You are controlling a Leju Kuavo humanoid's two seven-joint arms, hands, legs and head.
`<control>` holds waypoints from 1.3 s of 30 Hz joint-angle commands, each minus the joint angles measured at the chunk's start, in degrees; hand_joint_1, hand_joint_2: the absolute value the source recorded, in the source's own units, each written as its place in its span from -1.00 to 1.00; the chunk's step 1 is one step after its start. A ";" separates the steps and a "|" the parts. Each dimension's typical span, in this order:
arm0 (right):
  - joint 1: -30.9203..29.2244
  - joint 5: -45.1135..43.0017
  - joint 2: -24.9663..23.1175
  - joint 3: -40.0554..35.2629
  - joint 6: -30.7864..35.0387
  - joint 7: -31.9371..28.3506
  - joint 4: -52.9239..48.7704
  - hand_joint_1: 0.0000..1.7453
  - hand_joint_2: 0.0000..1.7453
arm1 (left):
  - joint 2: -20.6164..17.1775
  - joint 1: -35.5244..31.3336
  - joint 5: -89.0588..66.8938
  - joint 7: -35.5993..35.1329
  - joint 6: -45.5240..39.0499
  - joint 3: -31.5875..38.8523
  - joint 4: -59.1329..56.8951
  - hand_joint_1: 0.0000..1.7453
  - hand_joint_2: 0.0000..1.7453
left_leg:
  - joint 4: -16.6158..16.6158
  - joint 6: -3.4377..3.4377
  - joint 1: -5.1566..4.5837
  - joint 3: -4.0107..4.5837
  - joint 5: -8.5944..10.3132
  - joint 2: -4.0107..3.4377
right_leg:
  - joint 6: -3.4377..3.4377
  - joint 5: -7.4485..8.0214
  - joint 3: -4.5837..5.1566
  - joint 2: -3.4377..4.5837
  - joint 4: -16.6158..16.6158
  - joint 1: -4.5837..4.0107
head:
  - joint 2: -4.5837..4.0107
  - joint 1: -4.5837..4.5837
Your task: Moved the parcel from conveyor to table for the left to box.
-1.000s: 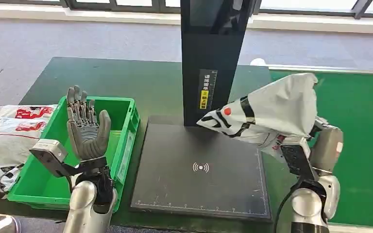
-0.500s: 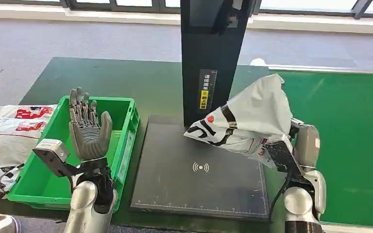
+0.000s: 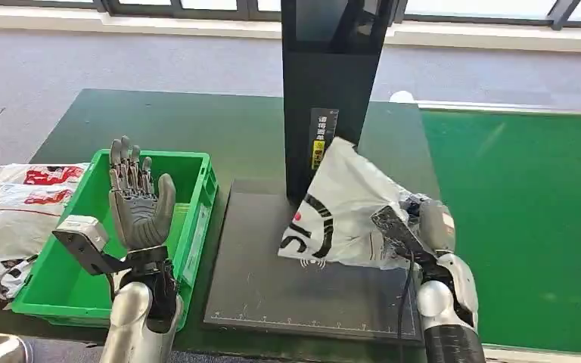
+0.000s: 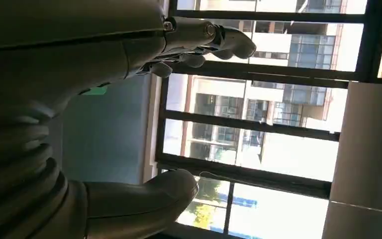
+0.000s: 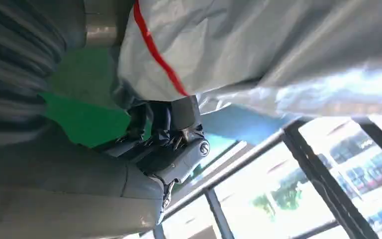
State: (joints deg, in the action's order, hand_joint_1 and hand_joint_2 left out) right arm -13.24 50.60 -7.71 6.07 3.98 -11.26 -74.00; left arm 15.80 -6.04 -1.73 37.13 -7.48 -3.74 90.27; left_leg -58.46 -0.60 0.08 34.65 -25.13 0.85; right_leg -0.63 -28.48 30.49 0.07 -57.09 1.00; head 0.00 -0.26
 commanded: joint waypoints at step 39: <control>5.58 -33.01 -0.22 2.16 -18.92 -27.69 -15.52 -1.00 -1.00 | 1.23 -1.88 -1.76 -2.11 0.71 0.12 -1.80 -1.00 1.00 | 0.04 -0.03 -0.01 -0.04 -0.02 0.03 | 0.05 -0.04 -0.04 -0.09 0.06 0.00 | 0.00 0.00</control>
State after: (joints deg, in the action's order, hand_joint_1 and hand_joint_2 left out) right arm -8.81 26.35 -5.29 4.15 -11.59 -34.58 -84.00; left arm 15.82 -5.92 -2.56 35.39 -7.28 -3.69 91.43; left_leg -58.47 -0.61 0.08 34.65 -25.15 0.82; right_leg -0.63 -28.48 30.54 0.10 -57.08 1.01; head 0.00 -0.26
